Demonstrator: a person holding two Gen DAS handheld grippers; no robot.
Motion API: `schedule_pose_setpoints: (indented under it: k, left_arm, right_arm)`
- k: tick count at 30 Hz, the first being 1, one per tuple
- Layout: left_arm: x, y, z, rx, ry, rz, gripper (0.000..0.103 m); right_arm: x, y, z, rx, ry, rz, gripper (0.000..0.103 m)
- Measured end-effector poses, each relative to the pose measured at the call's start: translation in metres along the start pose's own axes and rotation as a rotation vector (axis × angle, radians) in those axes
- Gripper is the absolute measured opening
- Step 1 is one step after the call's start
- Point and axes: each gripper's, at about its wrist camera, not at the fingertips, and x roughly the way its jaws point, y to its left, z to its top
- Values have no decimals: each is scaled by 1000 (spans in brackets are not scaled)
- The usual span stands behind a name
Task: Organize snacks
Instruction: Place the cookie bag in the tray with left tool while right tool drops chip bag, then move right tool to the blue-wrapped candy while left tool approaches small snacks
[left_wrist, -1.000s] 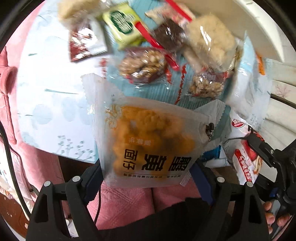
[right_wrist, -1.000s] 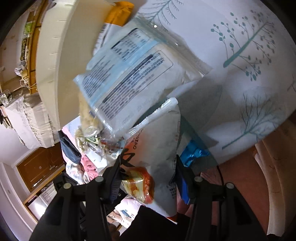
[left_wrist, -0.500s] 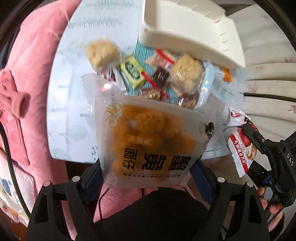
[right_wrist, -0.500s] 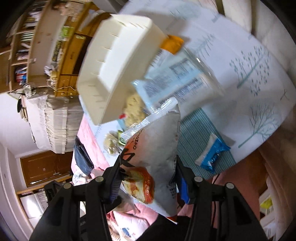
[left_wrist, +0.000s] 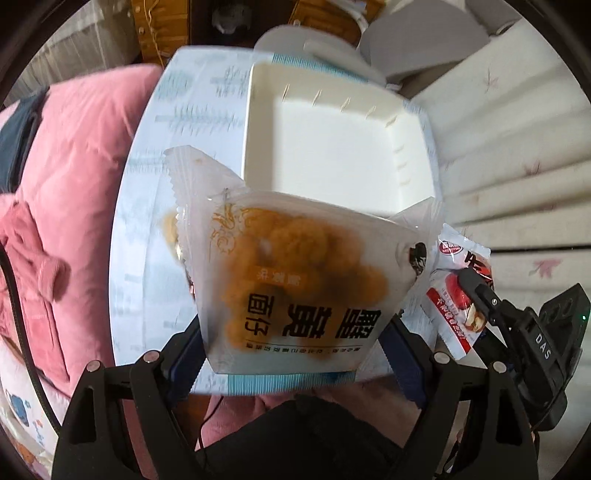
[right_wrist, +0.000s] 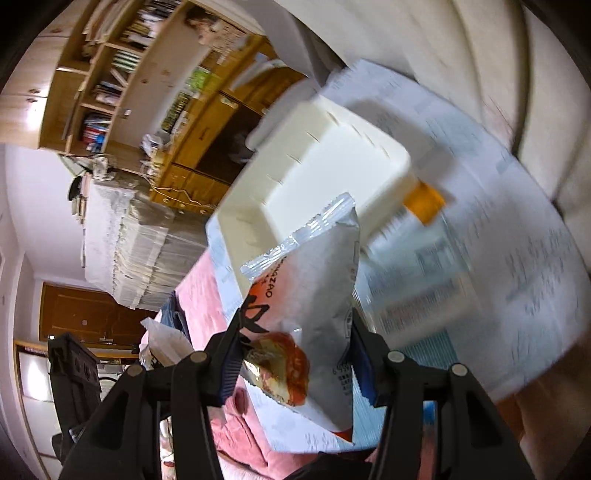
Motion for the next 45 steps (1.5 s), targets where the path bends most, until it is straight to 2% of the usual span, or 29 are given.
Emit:
schedule_pose_setpoints:
  k: [7, 13, 16, 21, 27, 30, 31, 32, 34, 45]
  left_arm:
    - [-1, -22, 38, 21, -108, -20, 86]
    - [19, -33, 69, 24, -190, -48, 87]
    - [35, -32, 84, -19, -191, -85, 87]
    - [55, -32, 101, -34, -221, -60, 87]
    - [62, -38, 111, -32, -234, -11, 88]
    - [58, -40, 113, -28, -270, -23, 89]
    - [56, -41, 112, -28, -281, -30, 90]
    - [54, -41, 112, -25, -292, -32, 91]
    - [50, -44, 110, -9, -310, -32, 91]
    - [50, -33, 79, -13, -305, -49, 91]
  right_arm:
    - [4, 24, 42, -168, -103, 18, 52]
    - [18, 30, 67, -270, -153, 26, 52]
    - [27, 28, 79, -299, -160, 41, 52]
    - [40, 25, 96, -333, -162, 50, 52]
    - [53, 17, 113, -334, -137, 75, 52]
    - [59, 14, 118, -325, -133, 89, 54]
    - [61, 12, 120, -320, -135, 91, 58]
    - [61, 12, 120, -316, -135, 87, 73]
    - [63, 9, 121, -302, -141, 78, 83]
    - [58, -3, 105, -260, -124, 63, 84]
